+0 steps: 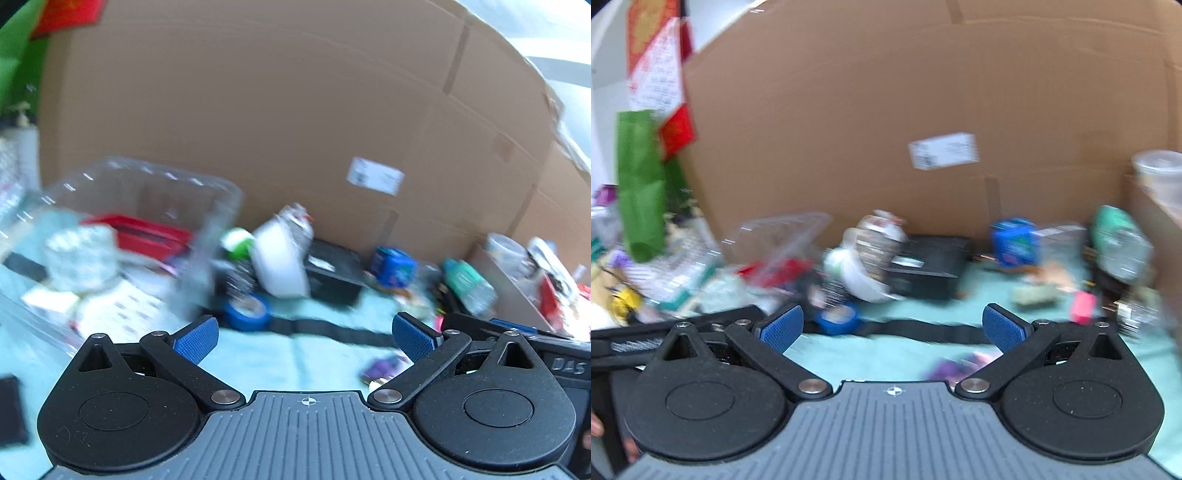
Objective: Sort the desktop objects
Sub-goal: 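Move both grippers back over the table toward the purple figure keychain, then grasp the purple figure with the left gripper while the right grasps the keyring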
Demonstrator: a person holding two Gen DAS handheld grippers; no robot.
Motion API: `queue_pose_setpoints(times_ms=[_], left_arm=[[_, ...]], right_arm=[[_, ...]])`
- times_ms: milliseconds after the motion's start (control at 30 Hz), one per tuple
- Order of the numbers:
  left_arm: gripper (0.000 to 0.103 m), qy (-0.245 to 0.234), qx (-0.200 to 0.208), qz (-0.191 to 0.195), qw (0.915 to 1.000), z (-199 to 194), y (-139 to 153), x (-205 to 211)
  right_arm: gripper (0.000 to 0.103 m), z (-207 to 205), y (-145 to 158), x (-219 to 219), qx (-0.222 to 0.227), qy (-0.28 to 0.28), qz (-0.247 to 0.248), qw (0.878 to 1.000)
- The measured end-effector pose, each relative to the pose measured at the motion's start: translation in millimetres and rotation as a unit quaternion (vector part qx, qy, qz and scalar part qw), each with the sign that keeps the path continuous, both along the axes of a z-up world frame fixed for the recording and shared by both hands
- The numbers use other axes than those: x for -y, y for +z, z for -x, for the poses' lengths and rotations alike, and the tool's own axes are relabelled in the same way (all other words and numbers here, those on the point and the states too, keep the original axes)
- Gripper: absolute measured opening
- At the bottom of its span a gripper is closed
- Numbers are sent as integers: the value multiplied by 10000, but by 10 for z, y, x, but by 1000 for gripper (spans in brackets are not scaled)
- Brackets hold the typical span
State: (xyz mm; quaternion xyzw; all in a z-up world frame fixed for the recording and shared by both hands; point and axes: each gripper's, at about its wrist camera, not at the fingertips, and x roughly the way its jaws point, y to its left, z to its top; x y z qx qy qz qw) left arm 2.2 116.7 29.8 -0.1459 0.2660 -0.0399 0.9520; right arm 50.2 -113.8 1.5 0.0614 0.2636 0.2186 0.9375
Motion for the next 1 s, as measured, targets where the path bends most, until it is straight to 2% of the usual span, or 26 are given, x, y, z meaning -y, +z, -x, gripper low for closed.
queue_pose_setpoints(times_ms=[133, 233, 367, 500, 700, 867, 1000], left_arm=[[103, -363, -152, 171, 9991, -69, -128, 296], [103, -653, -97, -12, 9978, -112, -237, 534], [102, -838, -128, -390, 9956, -255, -438, 754], [91, -1050, -378, -606, 9919, -447, -638, 900], [83, -1242, -626, -538, 9888, -723, -817, 980], [64, -1365, -882, -487, 9855, -973, -937, 1009], [53, -1250, -930, -449, 9868, -1087, -972, 931]], right_arm=[[103, 51, -216, 255, -70, -367, 464, 9982], [103, 86, -428, 333, -62, -407, 810, 9959], [98, 46, -668, 382, -141, -344, 921, 9951], [90, -63, -856, 320, -244, -158, 966, 9949], [80, -201, -1016, 243, -419, 40, 920, 9949], [73, -310, -1089, 191, -475, 147, 906, 9946], [73, -377, -1120, 111, -405, 233, 967, 9942]])
